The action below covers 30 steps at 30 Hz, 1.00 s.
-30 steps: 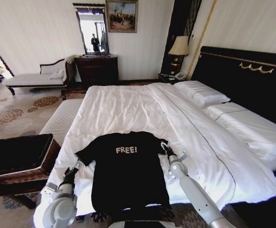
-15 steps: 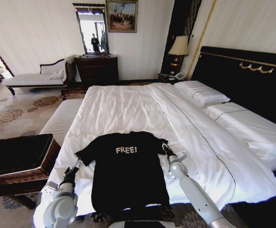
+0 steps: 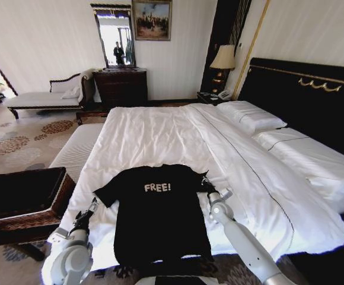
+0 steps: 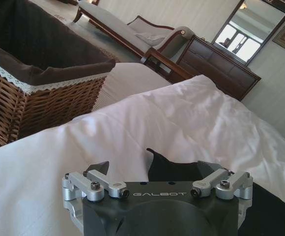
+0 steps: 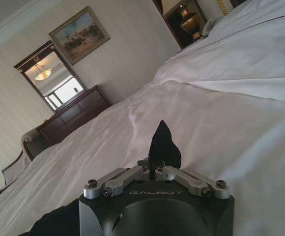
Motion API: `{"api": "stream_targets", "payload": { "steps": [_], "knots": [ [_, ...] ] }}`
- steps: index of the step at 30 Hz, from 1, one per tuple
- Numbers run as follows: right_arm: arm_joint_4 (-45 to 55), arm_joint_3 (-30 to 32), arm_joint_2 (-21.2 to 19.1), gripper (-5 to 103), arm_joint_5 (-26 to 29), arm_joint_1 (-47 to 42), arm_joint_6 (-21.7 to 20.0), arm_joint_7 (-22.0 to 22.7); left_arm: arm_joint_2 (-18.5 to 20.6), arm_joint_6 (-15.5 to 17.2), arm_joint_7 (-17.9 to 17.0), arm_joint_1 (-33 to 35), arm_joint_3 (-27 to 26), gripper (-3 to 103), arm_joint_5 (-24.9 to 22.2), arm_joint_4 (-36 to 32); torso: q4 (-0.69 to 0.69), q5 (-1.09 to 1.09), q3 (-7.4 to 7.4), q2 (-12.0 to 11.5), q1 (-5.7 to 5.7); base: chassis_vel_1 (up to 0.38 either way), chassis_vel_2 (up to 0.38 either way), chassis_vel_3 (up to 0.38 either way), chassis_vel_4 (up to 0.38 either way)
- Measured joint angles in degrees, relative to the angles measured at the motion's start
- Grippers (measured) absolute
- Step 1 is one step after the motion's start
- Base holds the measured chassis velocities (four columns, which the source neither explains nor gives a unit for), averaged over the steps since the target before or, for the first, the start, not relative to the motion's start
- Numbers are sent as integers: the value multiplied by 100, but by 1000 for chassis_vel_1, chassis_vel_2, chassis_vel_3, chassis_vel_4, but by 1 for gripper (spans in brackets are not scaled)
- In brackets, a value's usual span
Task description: Fold the clothes on the bed and place them into the basket.
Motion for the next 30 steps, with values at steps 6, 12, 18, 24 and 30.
{"api": "stream_targets", "payload": {
  "steps": [6, 12, 18, 24, 30],
  "knots": [
    [132, -484, -23, 0, -242, 92, 87, -183, -41, 0, -2, 29, 29, 100, 42, -12, 0, 0, 0, 0, 0, 0, 0, 0, 0],
    [176, -802, 60, 0, -327, 197, 163, -331, -74, -11, -2, 80, 19, 100, 72, -15, 0, 1, 0, 0, 0, 0, 0, 0, 0],
    [39, -1172, 253, 0, -396, 427, 227, -377, -105, -32, 0, 164, -34, 100, 75, -29, 1, 0, 0, -1, 0, 0, 0, 0, 0],
    [-166, -1359, 472, 0, -471, 578, 255, -384, -164, -46, 5, 174, -28, 100, 117, -13, 1, 1, 0, 0, 0, 0, 0, 0, 0],
    [-251, -1447, 500, -3, -566, 582, 278, -372, -226, -49, 7, 114, 24, 100, 160, 77, 1, 0, 0, 0, 0, 0, 0, 0, 0]
  ]
}}
